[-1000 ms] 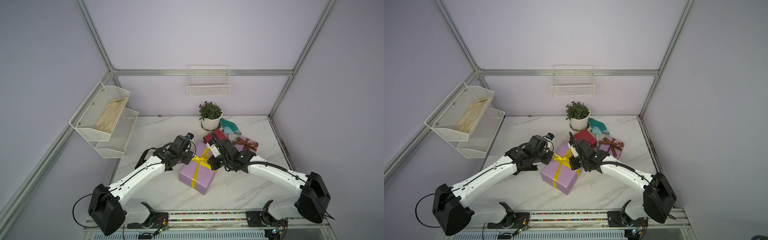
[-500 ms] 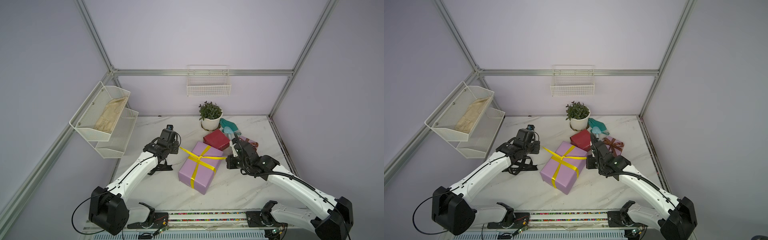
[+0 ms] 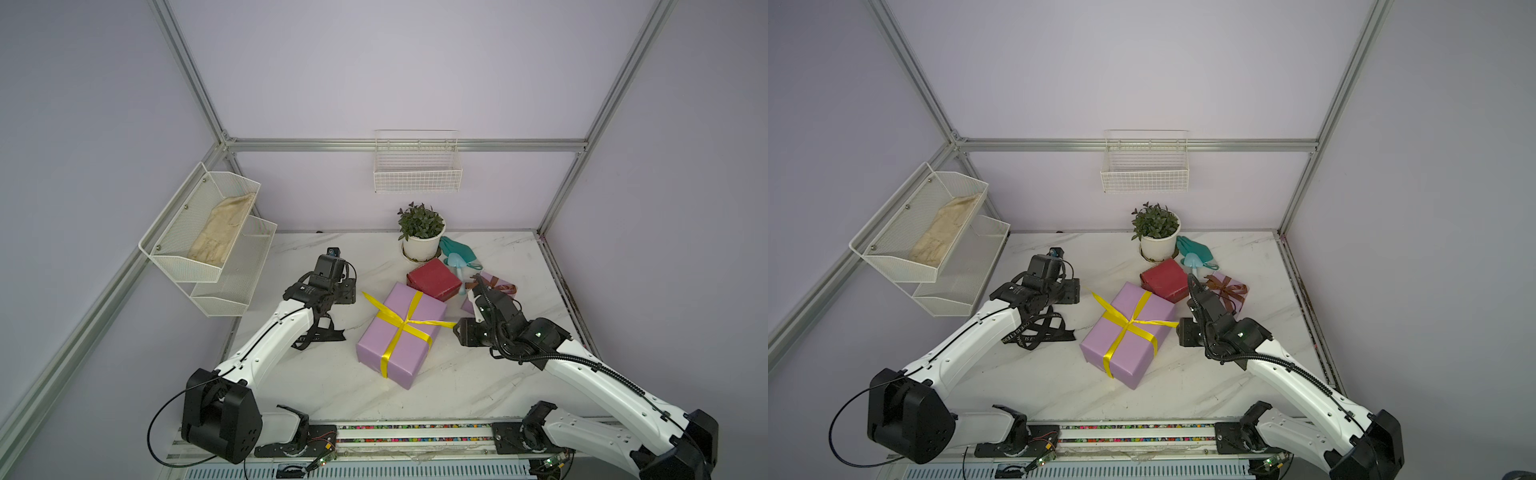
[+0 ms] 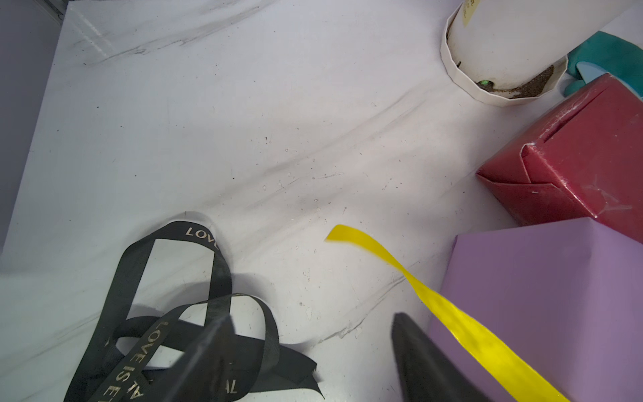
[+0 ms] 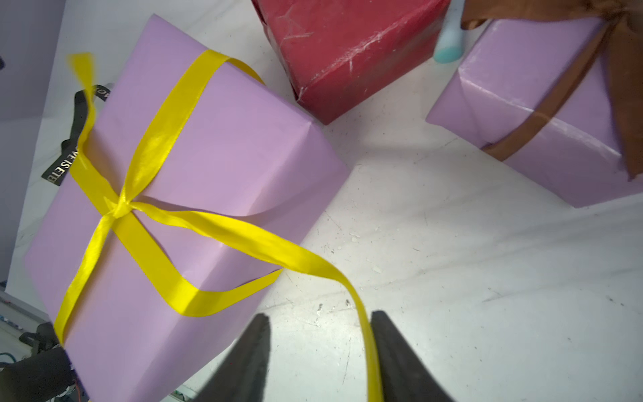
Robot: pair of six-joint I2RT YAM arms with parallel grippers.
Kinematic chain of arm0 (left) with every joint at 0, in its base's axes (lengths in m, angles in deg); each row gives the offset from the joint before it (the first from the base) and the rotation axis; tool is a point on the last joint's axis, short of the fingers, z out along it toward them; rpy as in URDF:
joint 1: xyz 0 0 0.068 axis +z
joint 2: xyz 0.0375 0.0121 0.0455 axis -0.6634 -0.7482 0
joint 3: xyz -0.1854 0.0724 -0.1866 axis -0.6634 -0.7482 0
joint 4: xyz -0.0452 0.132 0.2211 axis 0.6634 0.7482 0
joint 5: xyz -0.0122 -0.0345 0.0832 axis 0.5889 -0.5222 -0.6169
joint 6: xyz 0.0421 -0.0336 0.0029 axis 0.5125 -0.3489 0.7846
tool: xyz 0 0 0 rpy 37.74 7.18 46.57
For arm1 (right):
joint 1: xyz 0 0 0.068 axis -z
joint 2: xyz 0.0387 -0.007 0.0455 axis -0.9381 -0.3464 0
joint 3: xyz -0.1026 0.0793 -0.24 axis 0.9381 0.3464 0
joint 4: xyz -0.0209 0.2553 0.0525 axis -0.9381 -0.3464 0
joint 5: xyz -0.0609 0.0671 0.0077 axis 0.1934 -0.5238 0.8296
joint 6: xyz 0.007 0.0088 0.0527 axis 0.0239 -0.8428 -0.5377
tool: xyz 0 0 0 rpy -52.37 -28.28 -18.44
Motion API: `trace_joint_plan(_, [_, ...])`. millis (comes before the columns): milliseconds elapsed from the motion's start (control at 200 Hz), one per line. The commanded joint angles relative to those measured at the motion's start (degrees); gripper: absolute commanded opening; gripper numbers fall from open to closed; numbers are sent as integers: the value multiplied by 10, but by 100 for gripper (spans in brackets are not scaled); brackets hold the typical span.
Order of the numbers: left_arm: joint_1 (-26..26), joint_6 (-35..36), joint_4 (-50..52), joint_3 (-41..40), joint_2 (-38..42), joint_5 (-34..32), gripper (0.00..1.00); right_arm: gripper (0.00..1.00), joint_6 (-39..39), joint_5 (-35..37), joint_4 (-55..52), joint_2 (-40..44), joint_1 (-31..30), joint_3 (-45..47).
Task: Untie the ribbon bows on the gift boxes
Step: Untie the ribbon from the gift box.
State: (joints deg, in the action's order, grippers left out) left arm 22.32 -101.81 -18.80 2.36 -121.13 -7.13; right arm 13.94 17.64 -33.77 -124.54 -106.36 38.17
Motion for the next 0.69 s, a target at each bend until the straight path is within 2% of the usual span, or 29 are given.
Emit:
trace_joint_plan(0, [2, -12, 3, -13, 43, 6, 100, 97, 20, 9, 42, -4, 3, -12])
trace_joint_plan(75, [2, -21, 31, -4, 62, 25, 100, 97, 38, 51, 42, -20, 3, -38])
trace_joint_plan(140, [2, -17, 56, 3, 79, 73, 100, 97, 70, 72, 54, -44, 3, -58])
trace_joint_plan(300, [0, -85, 129, 1, 122, 166, 100, 97, 115, 75, 100, -131, 8, -108])
trace_joint_plan(510, [-33, -161, 175, -51, 195, 289, 100, 94, 140, -8, 170, -222, 41, -152])
trace_joint_plan(600, [-59, -189, 180, -75, 207, 364, 100, 92, 147, -85, 199, -248, 69, -157])
trace_joint_plan(690, [-97, -219, 186, -99, 210, 392, 100, 91, 164, -146, 214, -266, 76, -163])
